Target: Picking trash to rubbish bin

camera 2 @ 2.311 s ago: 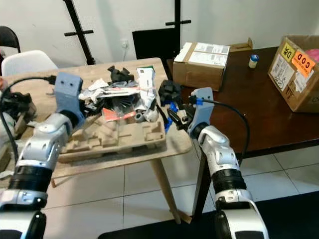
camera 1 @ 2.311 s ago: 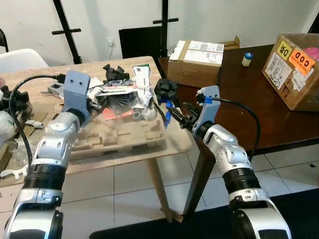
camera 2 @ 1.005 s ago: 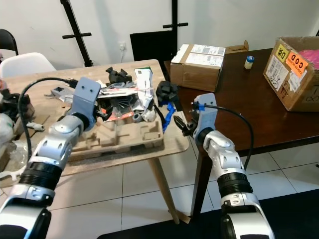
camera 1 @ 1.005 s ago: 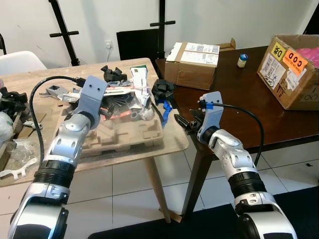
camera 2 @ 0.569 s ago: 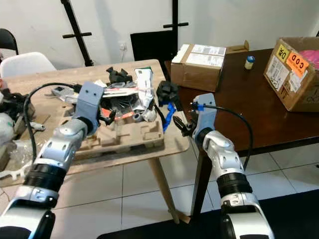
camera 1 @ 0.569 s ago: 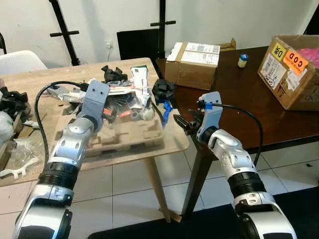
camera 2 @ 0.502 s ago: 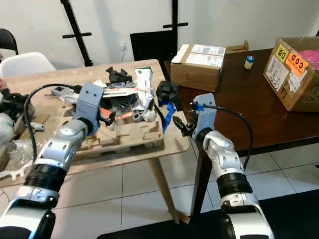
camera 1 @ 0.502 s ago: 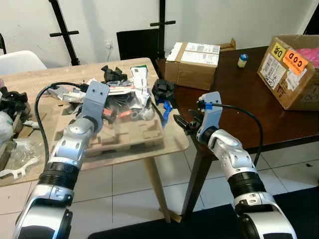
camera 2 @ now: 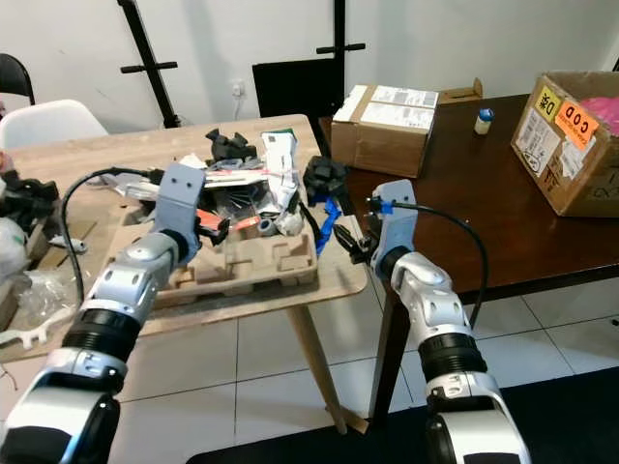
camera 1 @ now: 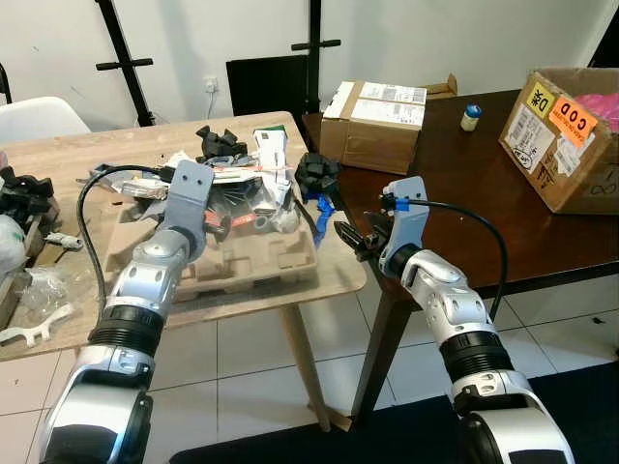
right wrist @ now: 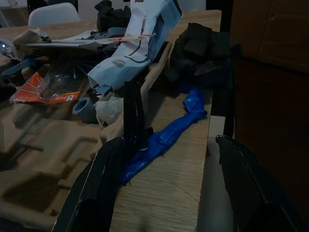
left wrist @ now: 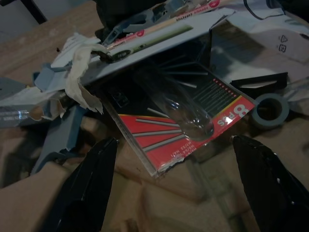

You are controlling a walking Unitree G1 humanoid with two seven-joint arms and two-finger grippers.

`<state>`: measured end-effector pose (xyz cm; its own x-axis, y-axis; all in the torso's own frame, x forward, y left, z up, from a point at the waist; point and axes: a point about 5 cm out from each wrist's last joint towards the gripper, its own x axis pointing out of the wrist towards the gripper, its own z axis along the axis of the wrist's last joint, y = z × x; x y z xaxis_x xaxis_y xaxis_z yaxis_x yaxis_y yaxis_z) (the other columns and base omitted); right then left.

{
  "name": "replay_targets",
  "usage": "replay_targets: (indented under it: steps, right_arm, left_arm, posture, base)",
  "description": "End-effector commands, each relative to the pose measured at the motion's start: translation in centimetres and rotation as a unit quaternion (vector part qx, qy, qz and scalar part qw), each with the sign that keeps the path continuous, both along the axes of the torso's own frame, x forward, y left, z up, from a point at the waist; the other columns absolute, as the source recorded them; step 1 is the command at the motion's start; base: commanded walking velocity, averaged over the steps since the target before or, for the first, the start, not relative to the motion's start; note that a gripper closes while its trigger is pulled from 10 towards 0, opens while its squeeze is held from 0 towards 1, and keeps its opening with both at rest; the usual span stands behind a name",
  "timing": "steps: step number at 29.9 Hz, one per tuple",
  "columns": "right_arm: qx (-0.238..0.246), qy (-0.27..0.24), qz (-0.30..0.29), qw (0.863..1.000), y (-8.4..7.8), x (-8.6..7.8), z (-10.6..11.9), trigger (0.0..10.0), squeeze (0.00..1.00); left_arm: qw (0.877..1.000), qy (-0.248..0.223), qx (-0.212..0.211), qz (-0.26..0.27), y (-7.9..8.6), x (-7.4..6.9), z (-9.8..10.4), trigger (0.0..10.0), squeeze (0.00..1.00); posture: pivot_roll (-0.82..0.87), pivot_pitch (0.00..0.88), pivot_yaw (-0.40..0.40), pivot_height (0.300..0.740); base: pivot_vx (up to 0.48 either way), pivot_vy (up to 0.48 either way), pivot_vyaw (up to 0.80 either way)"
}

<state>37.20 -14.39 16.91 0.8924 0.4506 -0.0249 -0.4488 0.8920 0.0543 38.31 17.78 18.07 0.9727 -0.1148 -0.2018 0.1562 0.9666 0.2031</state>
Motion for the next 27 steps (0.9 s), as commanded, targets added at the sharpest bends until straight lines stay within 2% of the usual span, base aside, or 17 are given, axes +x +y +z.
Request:
replay_targets:
  steps: [1,3,5,7,9,13,14,15,19,22,27]
  right_arm:
    - [-0.008,0.007,0.005,1.000,0.3,-0.2,-0.4,10.0,0.00]
    - [-0.009,0.007,0.006,1.000,0.2,-0.2,-0.4,10.0,0.00]
    - [-0.012,0.008,0.006,1.000,0.2,-0.1,-0.4,10.0,0.00]
    - [-0.012,0.008,0.006,1.000,0.2,-0.1,-0.4,10.0,0.00]
    - [-0.014,0.009,0.008,1.000,0.1,-0.1,-0.4,10.0,0.00]
    - [-0.017,0.009,0.006,1.000,0.1,0.0,-0.4,10.0,0.00]
    - [-0.018,0.009,0.002,1.000,-0.1,0.0,-0.3,10.0,0.00]
    - [-0.018,0.009,0.002,1.000,-0.1,0.0,-0.3,10.0,0.00]
    - [-0.018,0.007,0.001,1.000,-0.2,-0.1,-0.1,10.0,0.00]
    - [-0.021,0.006,0.007,1.000,-0.2,-0.2,0.1,10.0,0.00]
    - [-0.012,0.005,0.011,1.000,-0.2,-0.3,0.4,10.0,0.00]
  left_arm:
    - [1.000,0.014,0.004,0.004,0.0,0.3,-0.4,10.0,0.00]
    - [1.000,0.014,0.004,0.005,0.0,0.6,-0.6,10.0,0.00]
    - [0.997,0.003,0.077,-0.006,-0.2,1.2,-0.8,10.0,0.00]
    - [0.997,0.003,0.077,-0.006,-0.2,1.2,-0.8,10.0,0.00]
    - [0.991,-0.006,0.130,-0.032,-1.0,1.6,-0.9,10.0,0.00]
    - [0.986,-0.015,0.153,-0.058,-2.2,2.0,-0.7,10.0,0.00]
    - [0.977,-0.027,0.196,-0.074,-3.0,2.3,-0.3,10.0,0.00]
    - [0.977,-0.027,0.196,-0.074,-3.0,2.3,-0.3,10.0,0.00]
    - [0.966,-0.034,0.241,-0.091,-3.4,2.6,0.0,10.0,0.00]
    - [0.943,-0.030,0.315,-0.104,-3.1,2.7,-0.1,10.0,0.00]
    - [0.918,-0.022,0.379,-0.112,-2.6,2.8,-0.2,10.0,0.00]
  posture:
    - [-0.04,0.077,0.043,0.740]
    - [-0.04,0.083,0.037,0.740]
    - [-0.04,0.088,0.032,0.740]
    - [-0.04,0.088,0.032,0.740]
    - [-0.03,0.098,0.031,0.740]
    - [-0.03,0.123,0.043,0.740]
    - [-0.04,0.137,0.052,0.740]
    - [-0.04,0.137,0.052,0.740]
    - [-0.05,0.158,0.066,0.740]
    - [-0.06,0.170,0.070,0.740]
    - [-0.06,0.182,0.071,0.740]
  base:
    - [0.000,0.000,0.00]
    - [0.000,0.000,0.00]
    - [0.000,0.000,0.00]
    - [0.000,0.000,0.00]
    - [0.000,0.000,0.00]
    - [0.000,0.000,0.00]
    - [0.000,0.000,0.00]
    - [0.000,0.000,0.00]
    - [0.000,0.000,0.00]
    - [0.000,0.000,0.00]
    - [0.000,0.000,0.00]
